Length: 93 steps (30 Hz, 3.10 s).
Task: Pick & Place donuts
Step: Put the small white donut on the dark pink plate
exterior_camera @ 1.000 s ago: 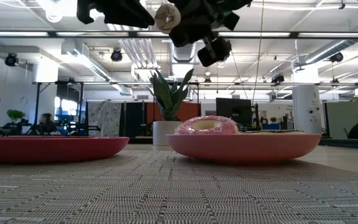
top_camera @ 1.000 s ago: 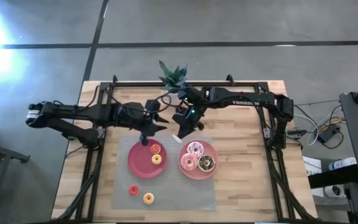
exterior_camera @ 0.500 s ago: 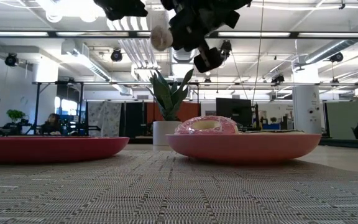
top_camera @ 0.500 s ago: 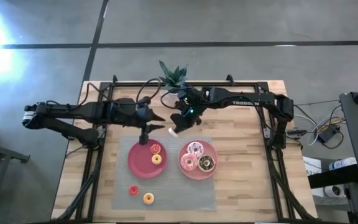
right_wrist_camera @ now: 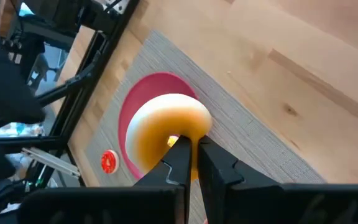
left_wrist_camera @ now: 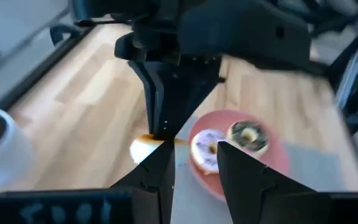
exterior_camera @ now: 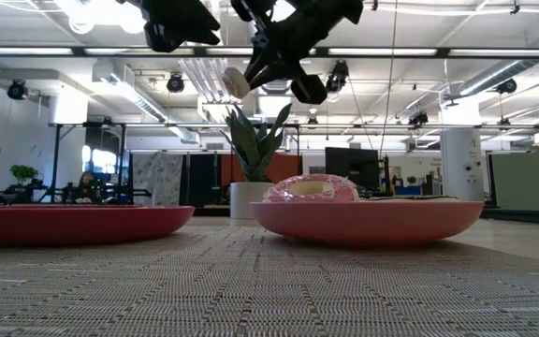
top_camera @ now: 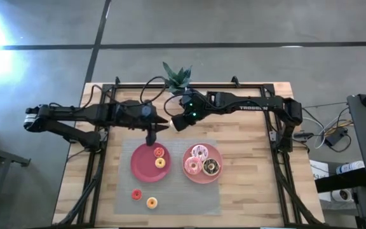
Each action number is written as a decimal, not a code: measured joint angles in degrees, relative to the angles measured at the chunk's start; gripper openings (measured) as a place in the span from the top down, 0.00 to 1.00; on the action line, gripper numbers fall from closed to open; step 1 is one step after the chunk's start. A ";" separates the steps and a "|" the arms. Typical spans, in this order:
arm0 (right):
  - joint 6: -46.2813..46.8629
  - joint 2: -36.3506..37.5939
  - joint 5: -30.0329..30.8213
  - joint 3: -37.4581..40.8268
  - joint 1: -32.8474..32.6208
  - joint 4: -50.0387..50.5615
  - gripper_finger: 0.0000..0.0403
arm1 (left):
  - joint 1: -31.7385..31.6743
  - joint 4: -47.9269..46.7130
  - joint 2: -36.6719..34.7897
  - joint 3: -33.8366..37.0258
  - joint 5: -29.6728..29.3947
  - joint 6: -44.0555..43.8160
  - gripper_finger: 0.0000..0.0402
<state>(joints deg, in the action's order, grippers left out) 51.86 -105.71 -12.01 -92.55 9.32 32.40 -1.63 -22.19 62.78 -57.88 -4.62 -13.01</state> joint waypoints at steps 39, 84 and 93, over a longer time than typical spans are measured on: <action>-50.15 1.46 73.80 -2.52 -17.10 -2.52 0.97 | -11.88 12.68 -1.02 0.08 9.41 -25.17 0.77; -143.46 2.49 53.87 -2.86 -20.20 -85.20 0.97 | -21.92 53.31 -1.83 -0.06 33.72 -72.52 0.77; -140.30 2.49 47.65 -2.85 -20.20 -84.35 0.97 | -21.92 58.95 1.64 -2.28 35.69 -78.17 0.77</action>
<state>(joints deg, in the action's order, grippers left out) -88.44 -103.22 35.64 -95.41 -10.87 -51.94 -23.55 36.76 64.42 -60.16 31.07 -91.18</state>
